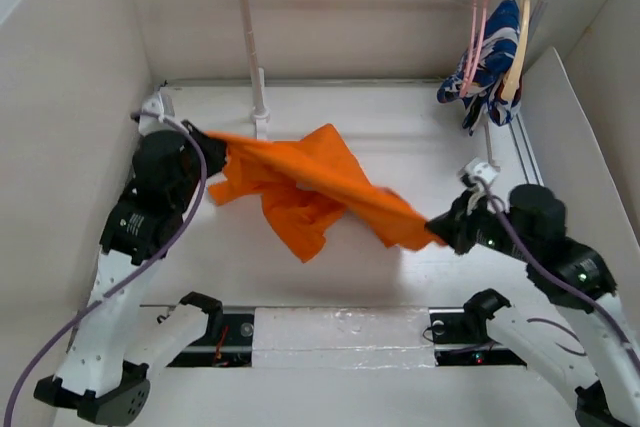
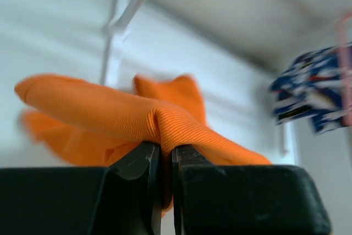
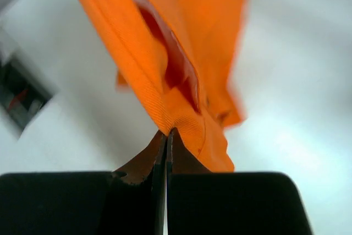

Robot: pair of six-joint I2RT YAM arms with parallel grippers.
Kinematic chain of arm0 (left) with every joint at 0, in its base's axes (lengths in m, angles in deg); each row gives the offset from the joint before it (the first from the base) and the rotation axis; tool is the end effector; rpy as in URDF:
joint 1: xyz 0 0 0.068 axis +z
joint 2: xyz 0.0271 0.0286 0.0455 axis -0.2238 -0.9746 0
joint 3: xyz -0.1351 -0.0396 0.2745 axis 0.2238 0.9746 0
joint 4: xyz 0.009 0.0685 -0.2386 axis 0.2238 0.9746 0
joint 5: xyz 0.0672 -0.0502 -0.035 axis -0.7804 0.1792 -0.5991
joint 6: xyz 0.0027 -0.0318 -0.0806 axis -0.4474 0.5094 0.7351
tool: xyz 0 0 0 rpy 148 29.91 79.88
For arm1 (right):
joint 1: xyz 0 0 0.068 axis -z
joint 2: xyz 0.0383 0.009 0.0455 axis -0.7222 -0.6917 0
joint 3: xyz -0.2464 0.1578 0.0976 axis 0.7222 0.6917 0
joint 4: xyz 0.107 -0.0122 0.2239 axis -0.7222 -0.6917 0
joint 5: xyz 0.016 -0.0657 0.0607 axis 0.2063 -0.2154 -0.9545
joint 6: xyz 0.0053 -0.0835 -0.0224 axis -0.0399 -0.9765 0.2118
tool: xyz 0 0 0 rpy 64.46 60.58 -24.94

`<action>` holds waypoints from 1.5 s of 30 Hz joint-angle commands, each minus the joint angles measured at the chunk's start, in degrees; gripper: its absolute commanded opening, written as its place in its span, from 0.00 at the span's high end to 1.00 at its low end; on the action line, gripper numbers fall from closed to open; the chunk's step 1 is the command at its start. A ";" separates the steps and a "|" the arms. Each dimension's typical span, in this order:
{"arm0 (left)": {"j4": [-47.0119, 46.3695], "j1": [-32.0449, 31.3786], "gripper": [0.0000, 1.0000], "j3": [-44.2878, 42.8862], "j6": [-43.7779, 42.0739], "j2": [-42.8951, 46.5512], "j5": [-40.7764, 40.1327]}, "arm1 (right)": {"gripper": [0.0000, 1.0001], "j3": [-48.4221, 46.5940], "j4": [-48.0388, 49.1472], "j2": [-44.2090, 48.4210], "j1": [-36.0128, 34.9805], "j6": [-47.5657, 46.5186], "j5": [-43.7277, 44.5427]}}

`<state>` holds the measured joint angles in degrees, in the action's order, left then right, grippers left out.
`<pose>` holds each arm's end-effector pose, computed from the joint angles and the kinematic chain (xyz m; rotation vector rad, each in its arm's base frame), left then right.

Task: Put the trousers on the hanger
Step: Flatten out the trousers at the center of the board.

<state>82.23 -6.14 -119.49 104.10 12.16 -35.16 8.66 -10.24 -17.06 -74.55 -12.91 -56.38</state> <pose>0.1691 -0.0419 0.4998 -0.3672 1.6211 -0.5330 0.0717 0.0562 0.4085 -0.5795 1.8368 0.5454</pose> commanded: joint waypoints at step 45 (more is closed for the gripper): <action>-9.34 2.81 0.35 2.62 -8.49 -43.82 9.60 | 1.00 21.59 16.05 -21.92 25.12 -0.15 16.26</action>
<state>72.70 -3.71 -115.27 96.43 -31.75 -28.91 35.76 10.30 -42.03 -54.53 -10.30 -50.24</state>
